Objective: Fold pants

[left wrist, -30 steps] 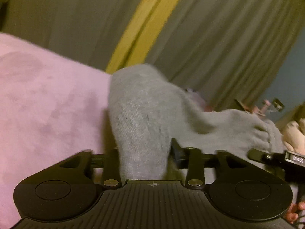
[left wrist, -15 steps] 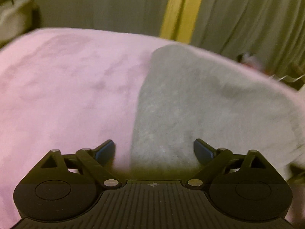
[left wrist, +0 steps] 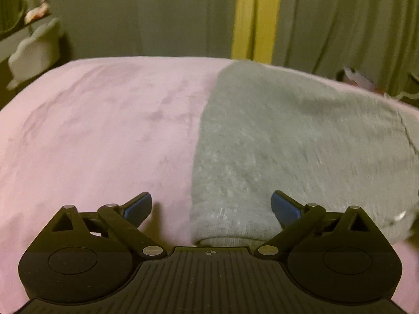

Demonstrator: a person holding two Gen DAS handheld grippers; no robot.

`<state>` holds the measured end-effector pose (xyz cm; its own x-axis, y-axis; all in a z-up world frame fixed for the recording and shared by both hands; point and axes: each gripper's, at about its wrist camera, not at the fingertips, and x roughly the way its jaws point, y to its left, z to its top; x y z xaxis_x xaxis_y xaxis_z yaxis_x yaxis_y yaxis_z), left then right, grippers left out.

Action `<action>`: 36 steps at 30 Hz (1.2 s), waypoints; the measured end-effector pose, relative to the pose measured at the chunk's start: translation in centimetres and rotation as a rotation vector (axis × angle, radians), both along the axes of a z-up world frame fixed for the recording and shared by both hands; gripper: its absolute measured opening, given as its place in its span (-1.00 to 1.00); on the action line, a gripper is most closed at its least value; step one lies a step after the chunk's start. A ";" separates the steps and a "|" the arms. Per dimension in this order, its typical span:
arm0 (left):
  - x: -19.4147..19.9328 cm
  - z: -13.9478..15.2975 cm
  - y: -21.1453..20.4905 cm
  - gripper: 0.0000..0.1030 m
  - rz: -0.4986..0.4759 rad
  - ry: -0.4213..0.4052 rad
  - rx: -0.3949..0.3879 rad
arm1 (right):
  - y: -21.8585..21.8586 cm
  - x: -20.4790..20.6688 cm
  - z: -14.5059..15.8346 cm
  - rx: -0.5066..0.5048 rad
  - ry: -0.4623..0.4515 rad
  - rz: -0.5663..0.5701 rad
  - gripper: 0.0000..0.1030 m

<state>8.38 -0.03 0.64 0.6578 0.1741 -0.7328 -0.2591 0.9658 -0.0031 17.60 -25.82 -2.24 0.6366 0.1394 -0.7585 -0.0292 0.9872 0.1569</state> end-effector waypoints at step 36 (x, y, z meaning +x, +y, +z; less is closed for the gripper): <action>-4.4 -1.2 -5.1 0.98 -0.140 0.186 -0.002 | 8.1 -5.1 -0.7 -0.229 0.038 0.205 0.92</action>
<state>3.96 -5.16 -0.53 0.5290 0.0892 -0.8439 -0.1183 0.9925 0.0307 12.50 -17.73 -2.92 0.5839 0.0843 -0.8075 -0.2296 0.9712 -0.0646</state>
